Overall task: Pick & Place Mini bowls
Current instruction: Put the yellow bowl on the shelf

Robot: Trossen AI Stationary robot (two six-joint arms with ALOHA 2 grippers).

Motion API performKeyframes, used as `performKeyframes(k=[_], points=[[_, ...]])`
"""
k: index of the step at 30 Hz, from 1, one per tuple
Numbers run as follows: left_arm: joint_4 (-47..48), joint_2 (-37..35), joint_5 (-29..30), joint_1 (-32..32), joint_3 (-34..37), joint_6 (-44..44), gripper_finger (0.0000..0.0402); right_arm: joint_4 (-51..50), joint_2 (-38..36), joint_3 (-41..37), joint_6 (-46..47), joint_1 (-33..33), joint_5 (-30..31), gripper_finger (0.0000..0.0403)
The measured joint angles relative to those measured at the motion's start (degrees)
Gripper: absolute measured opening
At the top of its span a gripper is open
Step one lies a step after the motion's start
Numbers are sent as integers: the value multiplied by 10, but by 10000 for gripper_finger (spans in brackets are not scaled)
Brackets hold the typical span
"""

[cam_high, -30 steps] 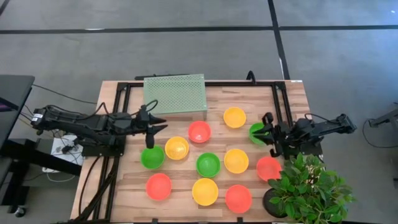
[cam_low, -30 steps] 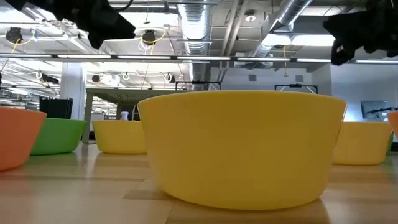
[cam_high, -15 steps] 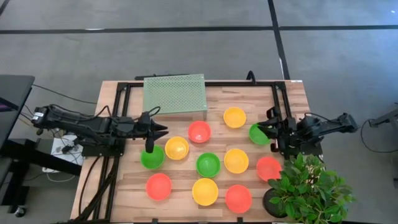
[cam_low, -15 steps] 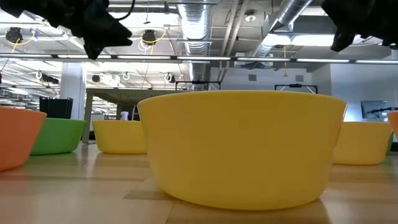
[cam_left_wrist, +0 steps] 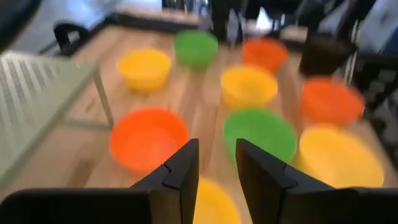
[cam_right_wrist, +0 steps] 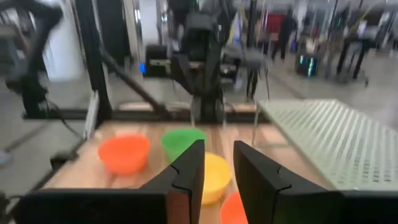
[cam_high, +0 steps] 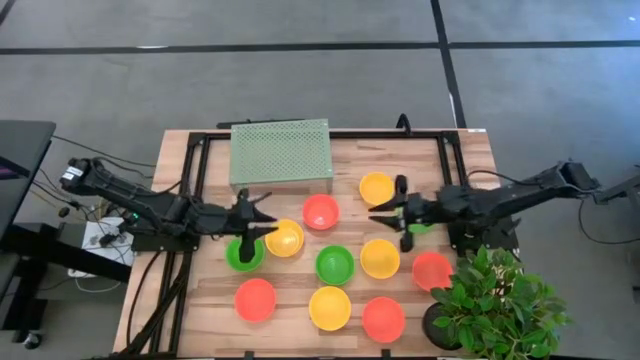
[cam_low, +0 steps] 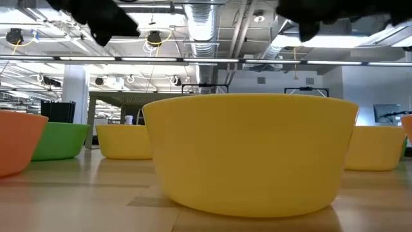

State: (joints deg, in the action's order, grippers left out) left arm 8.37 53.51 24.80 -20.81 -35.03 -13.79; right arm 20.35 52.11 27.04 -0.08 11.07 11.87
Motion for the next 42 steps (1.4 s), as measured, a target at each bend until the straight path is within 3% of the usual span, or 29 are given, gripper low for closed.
performKeyframes(k=[5, 16, 21, 25, 30, 33, 37, 42], points=[[61, 34, -7, -17, 1, -5, 108, -54, 105, 65, 0, -10, 2, 105], [-12, 202, -86, -12, 1, -1, 108, -67, 233, 127, 27, -81, 1, 151], [-51, 249, -130, -4, 1, -2, 110, -69, 247, 129, 66, -102, 0, 157], [-56, 278, -149, -1, 1, -6, 135, -69, 247, 129, 64, -106, -17, 156], [-57, 301, -125, -1, 1, -1, 184, -69, 244, 129, 62, -106, -20, 149], [-58, 305, -110, 0, 1, 0, 193, -65, 244, 129, 61, -106, -20, 146], [-58, 318, -111, -1, 1, 0, 170, -65, 244, 129, 57, -108, -20, 143], [-59, 334, -106, -1, 1, 0, 100, -65, 244, 129, 55, -109, -20, 144]])
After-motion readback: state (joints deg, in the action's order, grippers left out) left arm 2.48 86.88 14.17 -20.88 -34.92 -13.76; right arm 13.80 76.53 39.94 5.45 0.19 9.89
